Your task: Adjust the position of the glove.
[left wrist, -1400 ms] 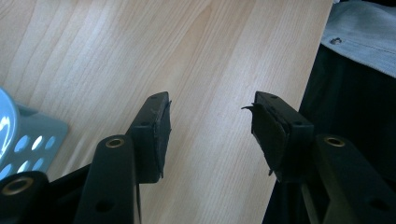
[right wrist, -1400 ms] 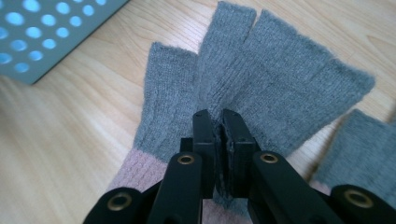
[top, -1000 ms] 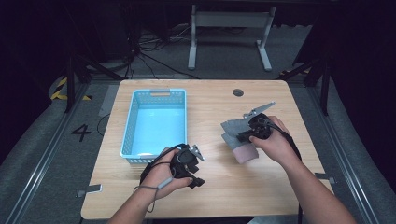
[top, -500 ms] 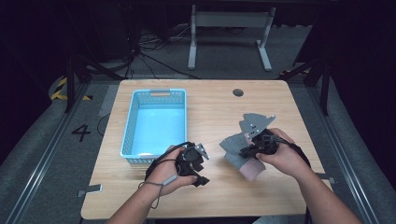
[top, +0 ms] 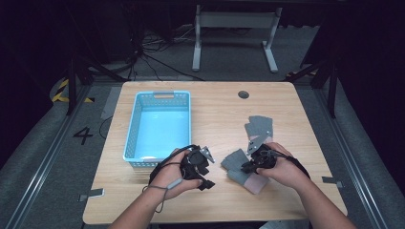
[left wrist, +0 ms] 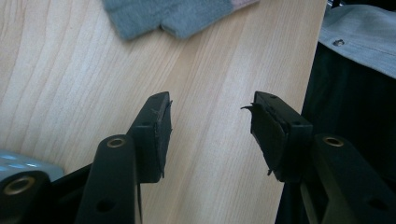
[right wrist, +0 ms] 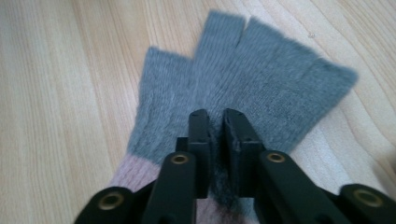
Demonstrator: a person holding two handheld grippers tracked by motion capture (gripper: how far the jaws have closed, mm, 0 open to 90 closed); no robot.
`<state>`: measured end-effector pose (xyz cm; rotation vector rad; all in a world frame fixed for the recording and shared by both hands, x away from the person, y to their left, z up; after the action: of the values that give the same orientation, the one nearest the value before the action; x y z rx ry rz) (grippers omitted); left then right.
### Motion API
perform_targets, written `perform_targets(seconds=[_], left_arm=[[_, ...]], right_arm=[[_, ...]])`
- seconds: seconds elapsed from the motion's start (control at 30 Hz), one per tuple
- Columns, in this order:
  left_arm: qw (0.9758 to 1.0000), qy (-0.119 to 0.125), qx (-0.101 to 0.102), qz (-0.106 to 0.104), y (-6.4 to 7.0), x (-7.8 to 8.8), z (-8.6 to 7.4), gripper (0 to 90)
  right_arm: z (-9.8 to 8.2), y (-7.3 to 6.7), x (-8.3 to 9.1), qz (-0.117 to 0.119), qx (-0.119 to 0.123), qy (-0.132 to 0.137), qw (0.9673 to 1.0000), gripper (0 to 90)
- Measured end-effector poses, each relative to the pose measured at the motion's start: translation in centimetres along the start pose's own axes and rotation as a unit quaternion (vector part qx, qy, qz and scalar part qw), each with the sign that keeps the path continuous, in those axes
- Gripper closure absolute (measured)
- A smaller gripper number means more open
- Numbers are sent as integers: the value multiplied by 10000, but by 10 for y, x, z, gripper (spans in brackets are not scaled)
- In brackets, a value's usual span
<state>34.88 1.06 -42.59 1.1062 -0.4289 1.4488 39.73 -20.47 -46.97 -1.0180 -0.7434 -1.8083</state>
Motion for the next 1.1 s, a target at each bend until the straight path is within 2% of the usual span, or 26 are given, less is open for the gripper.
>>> perform_targets(seconds=[0.03, 0.07, 0.13, 0.2, 0.3, 0.33, 0.37, 0.43, 0.5, 0.8, 1.1], left_arm=[[10000, -4, -8, 9, 0, 1, 0, 489], [10000, 16, 24, 3, 0, 1, -1, 489], [10000, 44, 13, 7, 0, 1, -1, 489], [10000, 7, 12, 9, 0, 1, -1, 488], [10000, 41, 12, 3, 1, 1, 0, 488], [10000, 41, 12, 3, 1, 1, 0, 489], [10000, 44, 11, 3, 1, 1, 0, 489], [10000, 37, 11, 4, 1, 1, 0, 489], [10000, 31, 5, 1, 1, 1, 0, 488], [10000, 15, -15, -16, 0, 1, 0, 488], [10000, 55, -21, -38, 0, 2, 2, 488]], right_arm=[[0, 0, -1, -61, -10, 56, 10000, 769], [0, -2, 2, -109, -224, 232, 9994, 720], [1, -4, 5, -134, -265, 298, 9991, 708], [1, -13, 12, -118, -348, 414, 9985, 772], [1, -29, 17, 168, -335, 350, 9987, 833], [1, -29, 17, 168, -335, 350, 9987, 833], [0, -35, 18, 302, -309, 336, 9985, 849], [-3, -49, 16, 565, -140, 168, 9982, 886], [-6, -56, 14, 661, -97, 38, 9978, 893], [-21, -60, 5, 658, -115, -218, 9975, 898], [-28, -52, 8, 552, -126, -331, 9979, 899]])
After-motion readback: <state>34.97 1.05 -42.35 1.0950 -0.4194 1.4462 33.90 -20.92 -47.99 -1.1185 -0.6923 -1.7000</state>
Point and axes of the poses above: each handheld gripper's, and its own axes: x roughly backward along the jaws, z roughly out of its top, y roughly to its right, the point moved 5 cm from there along -x, roughly forward along the jaws, and after that the axes turned 9 degrees about -z, right-handed, at the moved point
